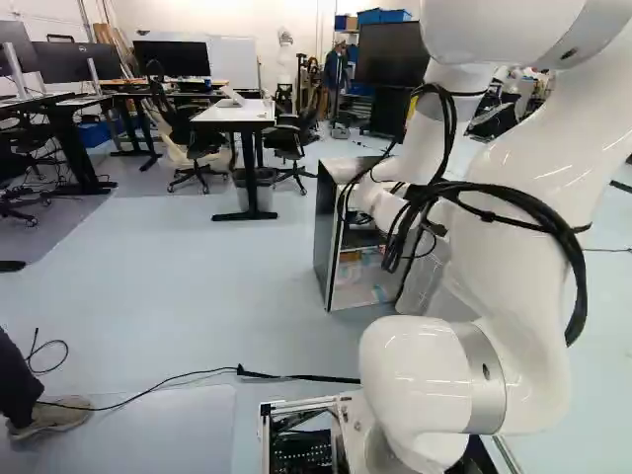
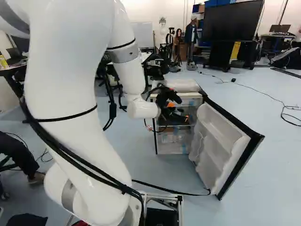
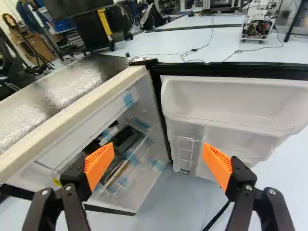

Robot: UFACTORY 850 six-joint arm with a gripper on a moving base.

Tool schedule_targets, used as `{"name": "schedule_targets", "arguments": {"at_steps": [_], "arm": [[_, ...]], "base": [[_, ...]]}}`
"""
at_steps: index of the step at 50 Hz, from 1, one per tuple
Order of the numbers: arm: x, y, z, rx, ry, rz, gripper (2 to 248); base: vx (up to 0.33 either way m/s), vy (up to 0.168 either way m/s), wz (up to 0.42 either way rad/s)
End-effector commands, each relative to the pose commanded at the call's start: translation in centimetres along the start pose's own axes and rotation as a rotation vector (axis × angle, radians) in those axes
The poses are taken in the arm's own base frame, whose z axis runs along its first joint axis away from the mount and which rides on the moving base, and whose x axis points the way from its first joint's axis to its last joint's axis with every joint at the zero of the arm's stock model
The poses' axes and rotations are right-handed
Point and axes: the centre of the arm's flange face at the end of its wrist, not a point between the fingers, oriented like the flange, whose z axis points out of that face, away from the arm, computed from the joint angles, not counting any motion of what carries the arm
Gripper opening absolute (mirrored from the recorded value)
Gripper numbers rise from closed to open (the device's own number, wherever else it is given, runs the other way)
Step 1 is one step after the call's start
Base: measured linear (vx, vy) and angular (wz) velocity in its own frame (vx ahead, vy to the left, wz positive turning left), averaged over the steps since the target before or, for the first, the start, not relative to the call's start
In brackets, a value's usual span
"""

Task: Open the fridge door

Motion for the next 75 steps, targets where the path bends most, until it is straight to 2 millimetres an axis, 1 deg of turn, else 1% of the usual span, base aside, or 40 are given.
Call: {"name": "schedule_targets", "arguments": {"at_steps": [21,41,58,75], "arm": [[-0.8,-1.0,-5.3,0.218,0.009,-0.139,247],[-2.2,-1.3,-9.8,0.408,0.020,-0.262,247],[-3.3,-1.1,-12.6,0.529,0.030,-0.342,247],[-4.3,-0.8,-14.6,0.615,0.039,-0.400,247]], "base": [[0.000,0.000,0.000],[0.000,0.000,0.000],[0.000,0.000,0.000],[0.000,0.000,0.000]]}}
